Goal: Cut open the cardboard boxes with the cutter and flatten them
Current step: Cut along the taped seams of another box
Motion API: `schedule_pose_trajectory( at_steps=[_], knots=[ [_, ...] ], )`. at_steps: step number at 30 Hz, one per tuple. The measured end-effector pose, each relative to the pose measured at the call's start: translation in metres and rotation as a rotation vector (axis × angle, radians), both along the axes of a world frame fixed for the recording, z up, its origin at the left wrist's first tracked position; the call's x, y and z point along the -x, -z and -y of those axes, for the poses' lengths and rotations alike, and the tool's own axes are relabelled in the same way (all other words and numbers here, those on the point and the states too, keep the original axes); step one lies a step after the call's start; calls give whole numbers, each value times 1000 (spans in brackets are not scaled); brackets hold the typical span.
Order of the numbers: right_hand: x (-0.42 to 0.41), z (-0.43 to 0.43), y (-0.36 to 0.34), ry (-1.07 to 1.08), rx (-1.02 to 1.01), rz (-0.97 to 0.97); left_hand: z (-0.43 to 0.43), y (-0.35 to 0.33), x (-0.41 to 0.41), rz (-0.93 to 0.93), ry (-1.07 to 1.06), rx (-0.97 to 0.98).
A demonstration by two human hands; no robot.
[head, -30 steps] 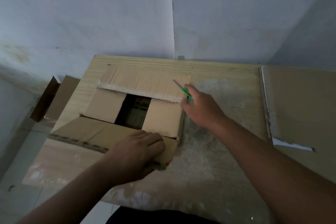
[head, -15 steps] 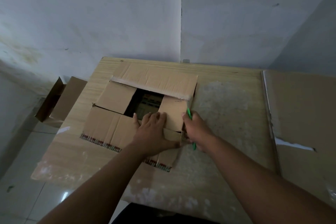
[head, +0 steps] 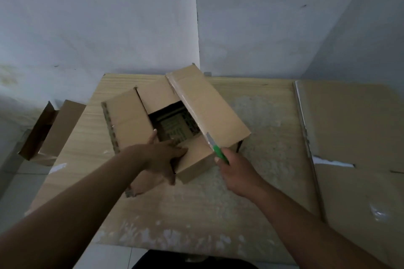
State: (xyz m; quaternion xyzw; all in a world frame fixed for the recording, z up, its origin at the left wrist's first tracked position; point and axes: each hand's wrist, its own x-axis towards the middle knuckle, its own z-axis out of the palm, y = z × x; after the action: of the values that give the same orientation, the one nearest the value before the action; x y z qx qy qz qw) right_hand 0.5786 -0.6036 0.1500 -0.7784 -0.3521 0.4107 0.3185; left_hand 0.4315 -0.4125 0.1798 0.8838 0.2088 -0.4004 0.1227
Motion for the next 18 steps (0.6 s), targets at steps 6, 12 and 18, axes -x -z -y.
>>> schedule_pose_trajectory(
  at_steps=[6, 12, 18],
  knots=[
    [15, 2, -1, 308, 85, -573, 0, -18, -55, 303, -797, 273],
    [28, 14, -12, 356, 145, -533, 16, -20, -101, 248, -978, 298],
    [39, 30, -25, 322, 205, -608, 17, -23, -107, 97, -973, 362]
  ],
)
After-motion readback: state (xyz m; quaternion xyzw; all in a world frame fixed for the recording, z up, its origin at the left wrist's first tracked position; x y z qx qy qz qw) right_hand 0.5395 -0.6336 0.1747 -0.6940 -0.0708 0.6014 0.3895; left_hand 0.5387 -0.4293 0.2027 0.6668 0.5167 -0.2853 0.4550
